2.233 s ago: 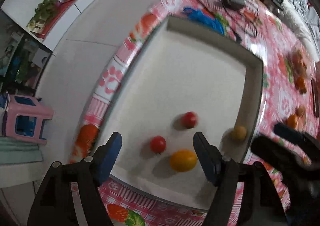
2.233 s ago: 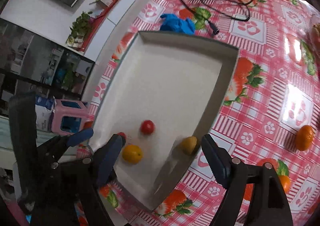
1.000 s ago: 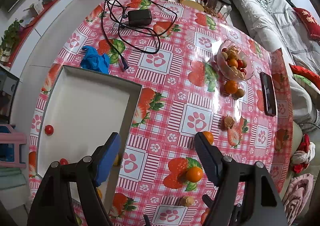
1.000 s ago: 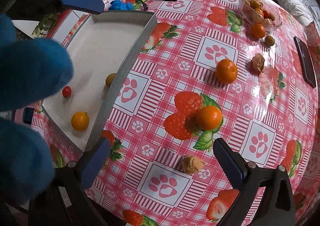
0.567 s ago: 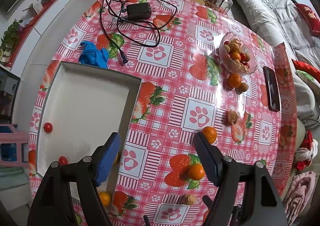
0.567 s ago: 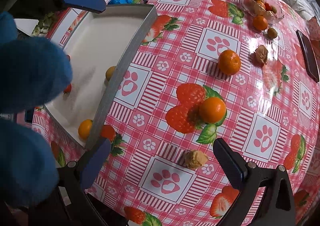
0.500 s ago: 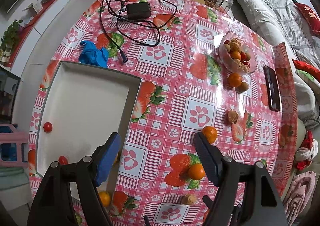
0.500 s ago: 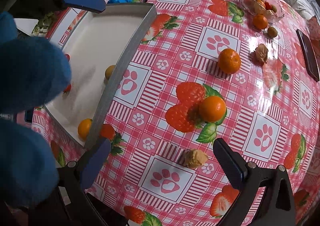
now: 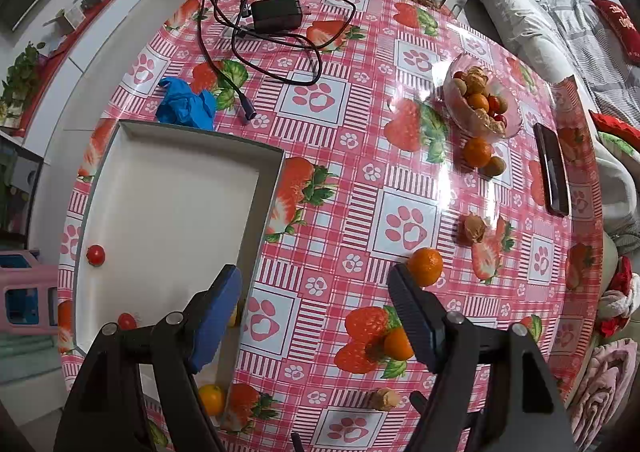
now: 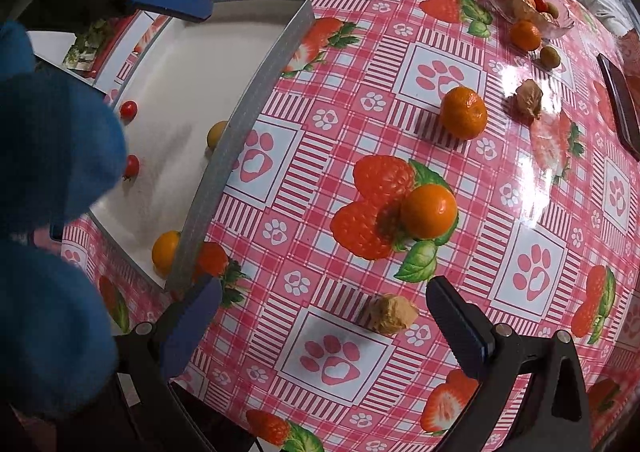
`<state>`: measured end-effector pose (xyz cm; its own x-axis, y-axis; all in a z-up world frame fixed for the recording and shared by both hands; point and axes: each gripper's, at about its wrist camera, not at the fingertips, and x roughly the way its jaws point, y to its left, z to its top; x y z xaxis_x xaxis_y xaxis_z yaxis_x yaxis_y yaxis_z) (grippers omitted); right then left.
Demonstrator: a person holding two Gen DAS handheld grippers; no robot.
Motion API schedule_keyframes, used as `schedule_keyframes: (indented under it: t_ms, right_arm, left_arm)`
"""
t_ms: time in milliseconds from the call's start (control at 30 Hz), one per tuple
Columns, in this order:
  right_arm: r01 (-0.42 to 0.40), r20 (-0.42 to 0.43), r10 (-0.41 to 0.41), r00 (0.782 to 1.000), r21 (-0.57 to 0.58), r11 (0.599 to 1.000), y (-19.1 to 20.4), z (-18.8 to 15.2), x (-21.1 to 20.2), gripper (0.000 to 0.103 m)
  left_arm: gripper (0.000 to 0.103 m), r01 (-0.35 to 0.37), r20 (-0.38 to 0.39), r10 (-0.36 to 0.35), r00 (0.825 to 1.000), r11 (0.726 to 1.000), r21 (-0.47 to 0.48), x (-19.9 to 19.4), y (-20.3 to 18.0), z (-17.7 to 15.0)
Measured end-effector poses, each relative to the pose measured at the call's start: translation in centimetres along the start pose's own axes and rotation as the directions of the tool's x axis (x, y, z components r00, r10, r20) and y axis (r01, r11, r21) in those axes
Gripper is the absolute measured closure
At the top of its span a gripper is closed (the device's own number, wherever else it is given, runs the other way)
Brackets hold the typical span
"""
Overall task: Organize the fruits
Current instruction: 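Withdraw both open tools from the tray back over the table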
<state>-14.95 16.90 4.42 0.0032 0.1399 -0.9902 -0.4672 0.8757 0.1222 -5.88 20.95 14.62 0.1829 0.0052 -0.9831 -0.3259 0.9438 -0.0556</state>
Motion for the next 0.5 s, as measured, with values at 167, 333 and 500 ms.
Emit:
schedule_keyframes:
  t_ms: [167,333,500]
  right_arm:
    - [0.032,0.006,-0.032,0.999,-0.008,0.999,-0.2,-0.8,-0.4,0.0]
    - [0.166,0.148,-0.19,0.97,0.16,0.973,-6.4,-2.4,-3.4,0.0]
    - [0.258,0.212,-0.366,0.906,0.409,0.875,-16.1,-3.3,-3.3,0.0]
  left_arm:
    - [0.024,-0.078,0.021,0.077,0.997,0.996,0.044,0.3,-0.2,-0.1]
    - [0.024,-0.155,0.022,0.153,0.988,0.979,0.131,1.1,-0.9,-0.8]
    - [0.024,-0.132,-0.016,0.138,0.99,0.968,0.213,2.1,-3.0,-2.6]
